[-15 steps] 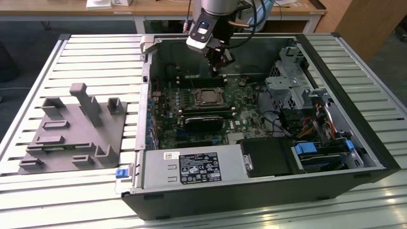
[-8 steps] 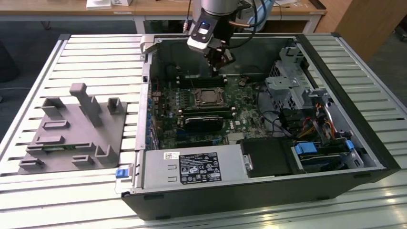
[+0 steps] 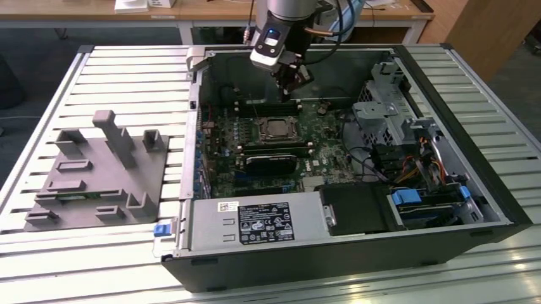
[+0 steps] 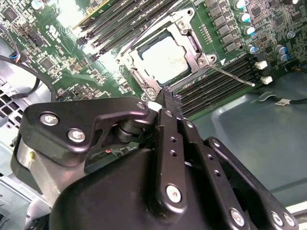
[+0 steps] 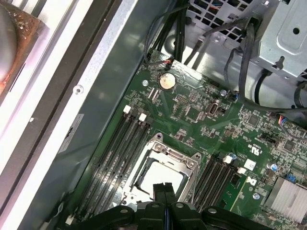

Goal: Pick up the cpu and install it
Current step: 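Install the first cpu locking lever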

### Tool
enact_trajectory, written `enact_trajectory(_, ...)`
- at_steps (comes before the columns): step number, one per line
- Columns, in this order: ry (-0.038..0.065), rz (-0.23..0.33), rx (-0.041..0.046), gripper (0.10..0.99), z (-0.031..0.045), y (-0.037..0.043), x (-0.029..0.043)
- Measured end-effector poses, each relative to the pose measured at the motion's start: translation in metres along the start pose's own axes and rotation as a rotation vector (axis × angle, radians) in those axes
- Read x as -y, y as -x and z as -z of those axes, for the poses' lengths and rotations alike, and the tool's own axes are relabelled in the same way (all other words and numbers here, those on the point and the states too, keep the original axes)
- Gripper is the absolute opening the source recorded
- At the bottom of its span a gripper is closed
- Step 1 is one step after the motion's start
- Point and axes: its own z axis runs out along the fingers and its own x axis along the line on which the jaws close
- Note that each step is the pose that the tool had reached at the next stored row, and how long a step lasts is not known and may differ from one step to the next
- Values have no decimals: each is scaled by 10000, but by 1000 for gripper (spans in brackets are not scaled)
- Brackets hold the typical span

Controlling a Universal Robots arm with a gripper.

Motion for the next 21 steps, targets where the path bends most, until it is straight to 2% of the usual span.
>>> enact_trajectory(21, 19, 682, -13, 106, 0, 0, 0)
